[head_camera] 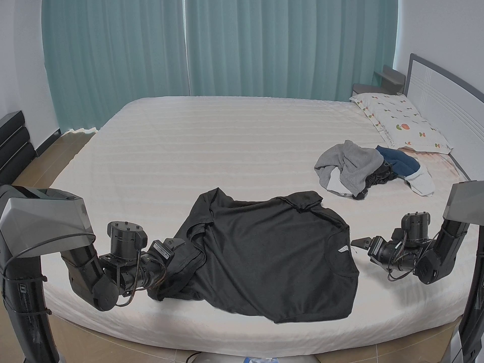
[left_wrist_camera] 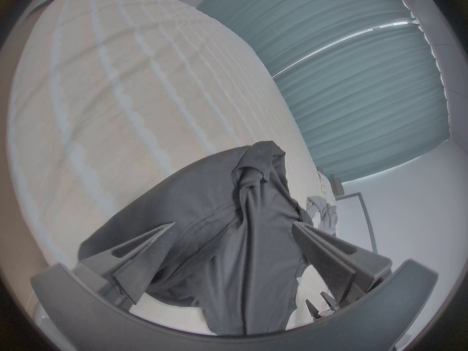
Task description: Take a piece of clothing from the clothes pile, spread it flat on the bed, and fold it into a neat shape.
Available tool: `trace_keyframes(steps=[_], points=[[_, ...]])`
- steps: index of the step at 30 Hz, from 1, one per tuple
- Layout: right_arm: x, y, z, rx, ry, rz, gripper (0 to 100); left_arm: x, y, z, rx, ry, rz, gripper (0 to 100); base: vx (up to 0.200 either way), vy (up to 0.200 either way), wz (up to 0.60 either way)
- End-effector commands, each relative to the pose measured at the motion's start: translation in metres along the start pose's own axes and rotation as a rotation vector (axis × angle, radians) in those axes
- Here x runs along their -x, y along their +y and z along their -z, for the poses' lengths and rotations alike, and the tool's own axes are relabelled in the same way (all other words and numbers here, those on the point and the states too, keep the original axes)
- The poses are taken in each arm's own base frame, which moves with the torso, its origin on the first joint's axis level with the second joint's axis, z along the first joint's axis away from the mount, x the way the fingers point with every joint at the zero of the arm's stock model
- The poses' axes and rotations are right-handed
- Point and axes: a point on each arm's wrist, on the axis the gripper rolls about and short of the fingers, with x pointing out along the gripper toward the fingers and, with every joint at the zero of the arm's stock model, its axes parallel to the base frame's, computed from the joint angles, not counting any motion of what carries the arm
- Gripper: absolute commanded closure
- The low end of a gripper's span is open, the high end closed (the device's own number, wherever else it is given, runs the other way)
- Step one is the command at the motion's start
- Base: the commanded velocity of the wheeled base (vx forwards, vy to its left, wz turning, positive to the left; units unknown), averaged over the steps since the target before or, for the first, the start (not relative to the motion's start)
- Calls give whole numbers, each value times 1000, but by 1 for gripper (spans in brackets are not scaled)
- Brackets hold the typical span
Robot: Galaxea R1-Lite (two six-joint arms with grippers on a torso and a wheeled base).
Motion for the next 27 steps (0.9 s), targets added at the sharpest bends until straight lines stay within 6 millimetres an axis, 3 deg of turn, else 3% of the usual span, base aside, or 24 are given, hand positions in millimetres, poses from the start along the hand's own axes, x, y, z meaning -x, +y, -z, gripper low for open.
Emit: trace_keyframes(steps=[1, 23, 27], points=[[4, -14, 11, -27, 44, 38, 0, 2, 5, 3, -22, 9, -19, 0, -200, 0, 0], [0, -8, 29, 0, 106, 35, 0, -6, 16, 0, -181, -94, -113, 0, 0, 0, 0], [0, -7, 28, 3, 100, 29, 0, -19, 14, -2, -184, -100, -104, 0, 0, 0, 0]])
